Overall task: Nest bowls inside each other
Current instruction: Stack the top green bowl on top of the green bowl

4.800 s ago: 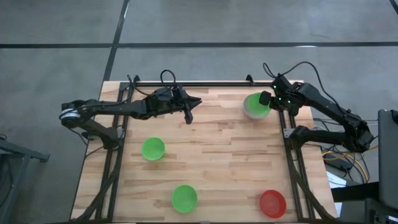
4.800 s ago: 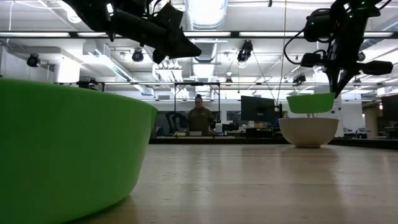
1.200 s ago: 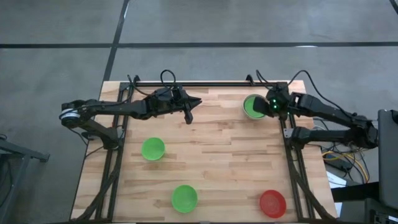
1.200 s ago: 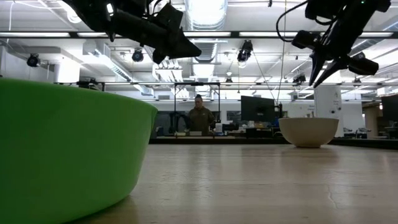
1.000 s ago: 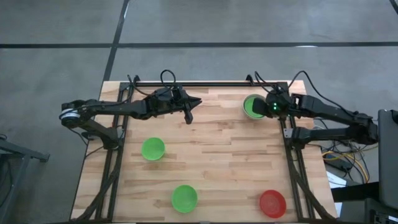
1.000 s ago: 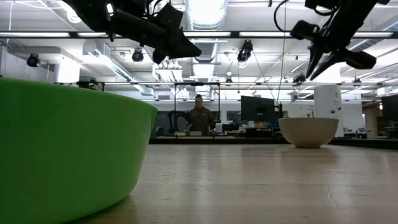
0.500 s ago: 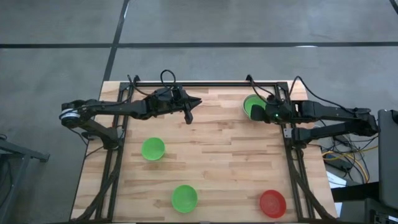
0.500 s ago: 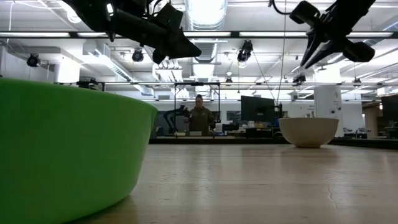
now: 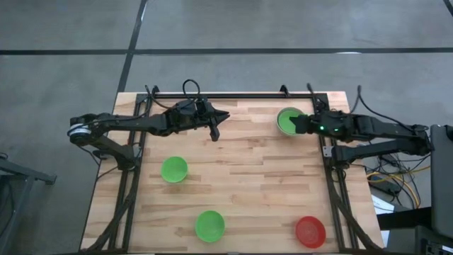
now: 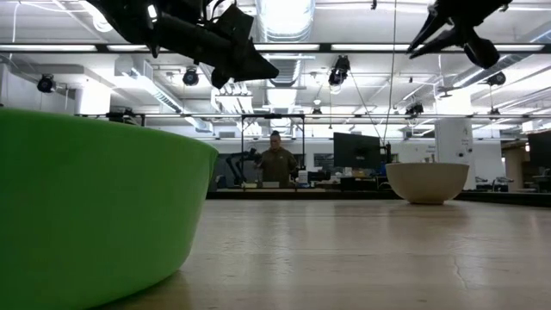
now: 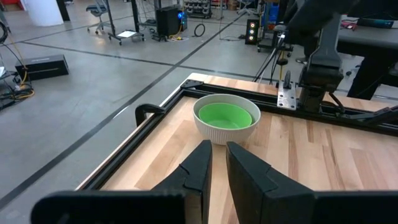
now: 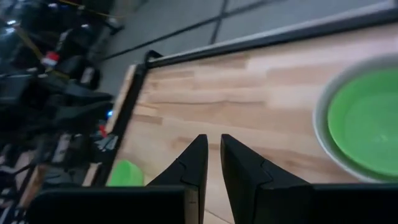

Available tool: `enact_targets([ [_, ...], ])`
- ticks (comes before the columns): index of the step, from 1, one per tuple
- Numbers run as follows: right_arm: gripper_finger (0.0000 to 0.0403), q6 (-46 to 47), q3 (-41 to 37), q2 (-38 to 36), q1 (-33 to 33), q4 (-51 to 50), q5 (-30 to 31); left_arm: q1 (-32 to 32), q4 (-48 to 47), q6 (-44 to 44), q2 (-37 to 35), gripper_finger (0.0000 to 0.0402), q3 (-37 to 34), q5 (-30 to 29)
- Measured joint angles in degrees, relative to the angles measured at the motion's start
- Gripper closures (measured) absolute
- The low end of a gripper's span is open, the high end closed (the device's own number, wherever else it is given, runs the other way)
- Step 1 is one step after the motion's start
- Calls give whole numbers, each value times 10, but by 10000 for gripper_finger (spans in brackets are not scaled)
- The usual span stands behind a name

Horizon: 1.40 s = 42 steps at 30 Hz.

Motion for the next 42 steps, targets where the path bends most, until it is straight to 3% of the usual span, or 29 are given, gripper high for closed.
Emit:
enact_targets([
  [6, 360, -122, 0, -32, 0, 46, -2, 0, 0, 0, 0, 348, 0, 0],
  [15, 360, -222, -2, -35, 0, 11, -6, 0, 0, 0, 0, 348, 0, 0],
  [27, 360, -293, -15, -71, 37, 20, -6, 0, 0, 0, 0, 348, 0, 0],
  [42, 360, -333, -45, -193, 54, 21, 10, 0, 0, 0, 0, 348, 0, 0],
])
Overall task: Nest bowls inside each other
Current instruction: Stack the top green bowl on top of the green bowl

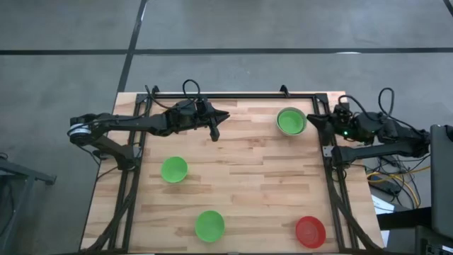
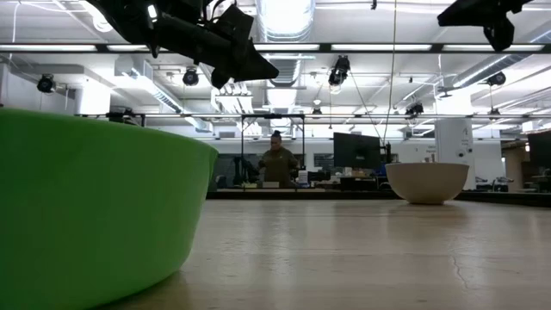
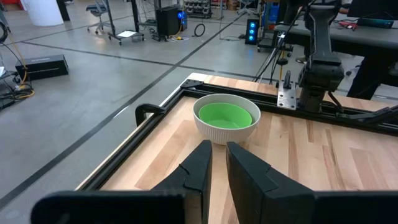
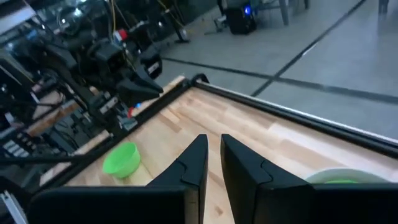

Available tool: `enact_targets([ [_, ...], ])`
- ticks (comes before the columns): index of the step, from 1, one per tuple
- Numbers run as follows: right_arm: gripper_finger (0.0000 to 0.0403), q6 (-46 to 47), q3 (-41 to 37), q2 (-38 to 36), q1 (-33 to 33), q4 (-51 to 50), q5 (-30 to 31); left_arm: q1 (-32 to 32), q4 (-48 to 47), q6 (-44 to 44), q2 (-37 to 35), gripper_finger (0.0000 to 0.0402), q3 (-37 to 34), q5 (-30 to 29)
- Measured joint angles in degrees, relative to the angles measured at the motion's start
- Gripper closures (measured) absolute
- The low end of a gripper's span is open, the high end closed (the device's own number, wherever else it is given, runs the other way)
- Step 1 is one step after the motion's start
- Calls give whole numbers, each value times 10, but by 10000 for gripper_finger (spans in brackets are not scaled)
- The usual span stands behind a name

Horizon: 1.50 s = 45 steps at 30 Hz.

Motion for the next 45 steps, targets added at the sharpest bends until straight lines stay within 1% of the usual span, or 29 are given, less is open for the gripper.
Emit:
enact_targets([
  [3, 360, -6, -10, -12, 0, 10, 2, 0, 0, 0, 0, 348, 0, 0],
  [7, 360, -28, -45, -14, 0, 55, 0, 0, 0, 0, 0, 348, 0, 0],
  [9, 360, -46, -65, -14, 0, 66, -13, 0, 0, 0, 0, 348, 0, 0],
  [12, 360, -48, -90, -17, 0, 85, -36, 0, 0, 0, 0, 348, 0, 0],
  [17, 360, -70, -131, -34, 0, 142, -95, 0, 0, 0, 0, 348, 0, 0],
  [21, 360, -87, -154, -56, 0, 184, -102, 0, 0, 0, 0, 348, 0, 0],
  [28, 360, -86, -158, -80, 0, 182, -103, 0, 0, 0, 0, 348, 0, 0],
  [34, 360, -85, -145, -79, 0, 178, -102, 0, 0, 0, 0, 348, 0, 0],
  [45, 360, -83, -147, -78, 0, 177, -102, 0, 0, 0, 0, 348, 0, 0],
])
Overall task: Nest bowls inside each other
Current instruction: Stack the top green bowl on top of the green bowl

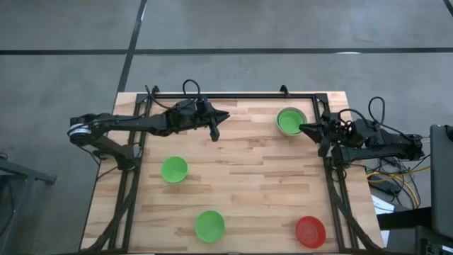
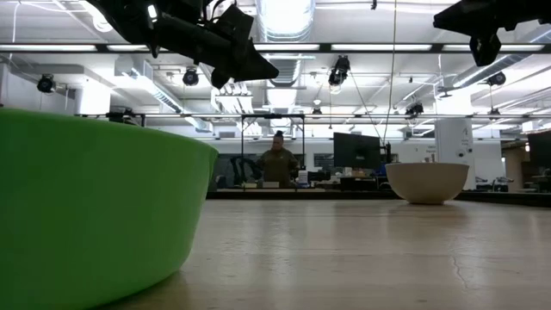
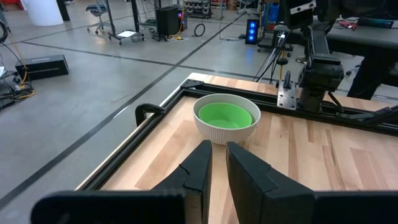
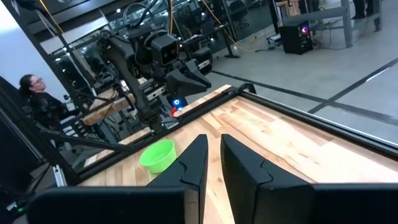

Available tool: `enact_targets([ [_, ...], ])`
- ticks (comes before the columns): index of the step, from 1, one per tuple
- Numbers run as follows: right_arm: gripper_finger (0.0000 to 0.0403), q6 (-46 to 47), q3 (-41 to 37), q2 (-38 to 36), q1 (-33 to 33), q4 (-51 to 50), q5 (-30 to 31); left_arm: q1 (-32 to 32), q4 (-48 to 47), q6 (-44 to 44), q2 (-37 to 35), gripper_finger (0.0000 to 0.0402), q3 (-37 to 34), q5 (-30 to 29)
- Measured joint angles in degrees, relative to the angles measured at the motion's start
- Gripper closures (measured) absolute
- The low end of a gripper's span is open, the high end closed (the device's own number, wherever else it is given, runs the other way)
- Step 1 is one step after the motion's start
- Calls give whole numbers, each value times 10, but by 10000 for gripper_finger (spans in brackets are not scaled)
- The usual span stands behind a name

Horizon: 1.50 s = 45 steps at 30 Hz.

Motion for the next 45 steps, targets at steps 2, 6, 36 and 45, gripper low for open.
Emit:
enact_targets([
  [2, 360, 0, 0, 0, 0, 0, 0, 0, 0, 0, 0, 348, 0, 0],
  [6, 360, 0, 0, 0, 0, 0, 0, 0, 0, 0, 0, 348, 0, 0],
  [36, 360, 0, -1, 0, 0, -1, 0, 3, -313, -38, -104, 348, 35, 35],
  [45, 360, 0, -1, 1, 0, -1, 0, 3, -459, -127, -191, 348, 59, 32],
])
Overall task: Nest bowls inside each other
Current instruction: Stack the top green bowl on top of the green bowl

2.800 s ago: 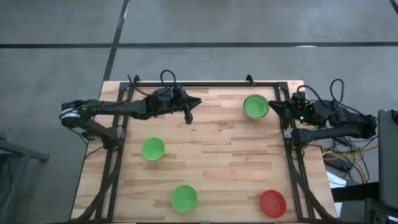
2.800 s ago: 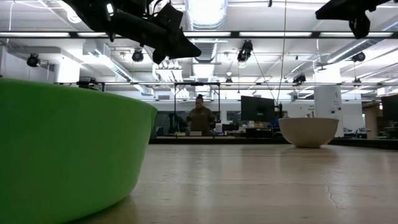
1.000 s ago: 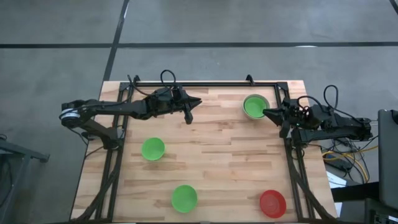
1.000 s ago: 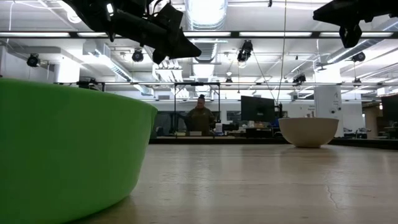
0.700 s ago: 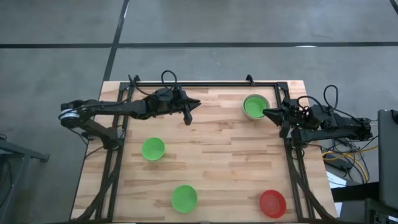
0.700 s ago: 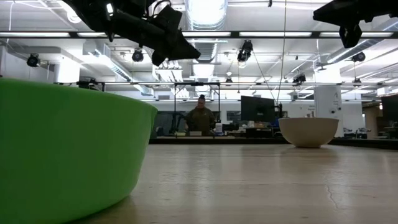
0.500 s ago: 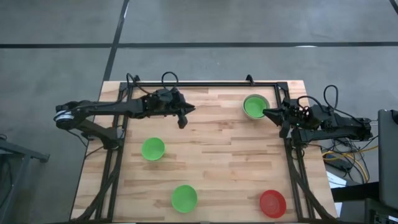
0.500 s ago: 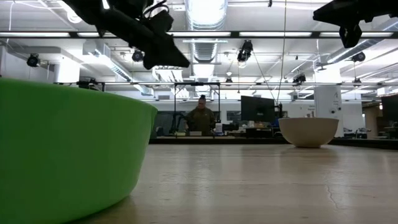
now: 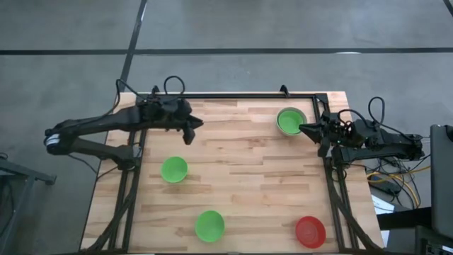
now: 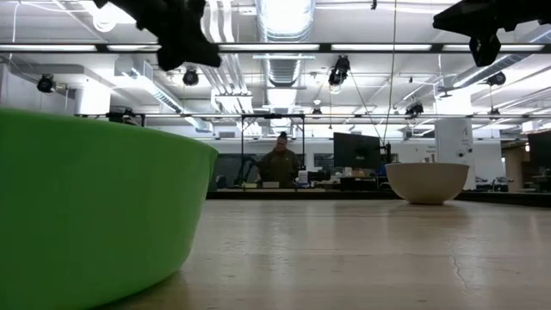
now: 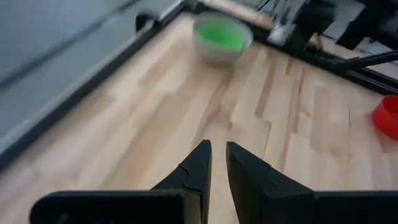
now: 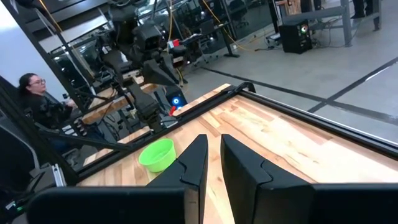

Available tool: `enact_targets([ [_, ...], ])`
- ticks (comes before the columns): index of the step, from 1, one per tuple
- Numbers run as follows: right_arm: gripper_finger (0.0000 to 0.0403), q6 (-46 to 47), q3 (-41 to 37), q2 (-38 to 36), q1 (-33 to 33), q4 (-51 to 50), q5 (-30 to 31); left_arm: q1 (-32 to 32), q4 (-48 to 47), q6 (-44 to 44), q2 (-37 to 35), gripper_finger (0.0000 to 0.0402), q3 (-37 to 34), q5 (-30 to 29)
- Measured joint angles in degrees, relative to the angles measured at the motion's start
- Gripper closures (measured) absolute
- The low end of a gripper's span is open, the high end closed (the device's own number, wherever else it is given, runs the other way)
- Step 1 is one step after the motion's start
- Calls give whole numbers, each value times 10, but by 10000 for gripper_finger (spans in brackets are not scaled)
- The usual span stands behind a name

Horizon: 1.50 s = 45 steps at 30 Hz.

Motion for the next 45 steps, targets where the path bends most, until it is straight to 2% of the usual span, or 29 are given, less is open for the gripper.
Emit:
enact_targets([
  [7, 360, 0, 0, 0, 0, 0, 0, 0, -86, -160, -20, 348, -9, -39],
  [15, 360, 0, 0, 0, 0, 0, 0, -7, -143, -309, -14, 348, -12, -43],
  [24, 360, 0, 0, 0, 0, 0, 0, -43, -250, -328, -31, 348, -12, -40],
  [29, 360, 0, 0, 0, 0, 0, 0, -45, -307, -361, -58, 348, -12, -22],
  [37, 360, 0, 0, 0, 0, 0, 0, -45, -434, -355, -100, 348, -12, -6],
  [45, 360, 0, 0, 0, 0, 0, 0, -45, -461, -356, -122, 348, -12, 7],
])
